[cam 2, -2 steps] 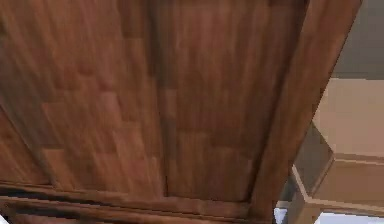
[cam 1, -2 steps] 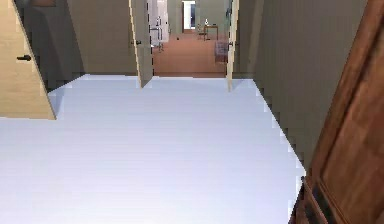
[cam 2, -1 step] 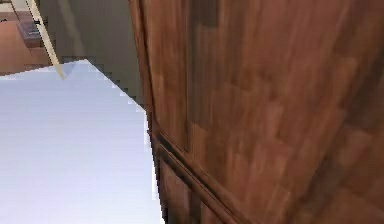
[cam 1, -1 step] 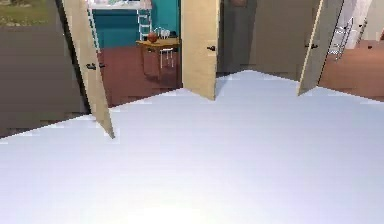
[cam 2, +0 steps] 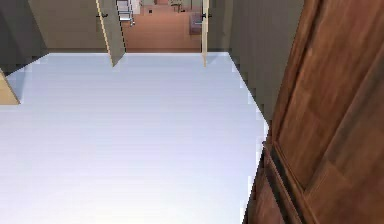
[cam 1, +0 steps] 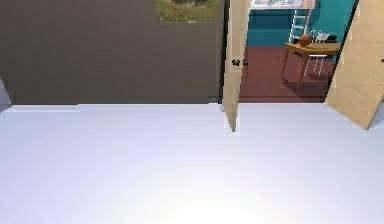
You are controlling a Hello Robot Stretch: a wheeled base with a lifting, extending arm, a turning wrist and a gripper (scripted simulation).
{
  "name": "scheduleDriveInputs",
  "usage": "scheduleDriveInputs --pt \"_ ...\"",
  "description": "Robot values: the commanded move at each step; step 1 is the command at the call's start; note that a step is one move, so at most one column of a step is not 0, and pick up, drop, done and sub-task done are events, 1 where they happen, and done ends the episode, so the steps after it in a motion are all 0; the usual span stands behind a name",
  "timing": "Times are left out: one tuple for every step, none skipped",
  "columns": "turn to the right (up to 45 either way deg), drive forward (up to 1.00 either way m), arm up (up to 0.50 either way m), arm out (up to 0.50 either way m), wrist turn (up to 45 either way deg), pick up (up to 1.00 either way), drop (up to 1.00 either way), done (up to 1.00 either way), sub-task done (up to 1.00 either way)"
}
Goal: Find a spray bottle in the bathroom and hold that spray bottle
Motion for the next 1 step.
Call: scheduleDriveInputs --pt "0.0 0.15 0.00 0.00 0.0 0.00 0.00 0.00 0.00"
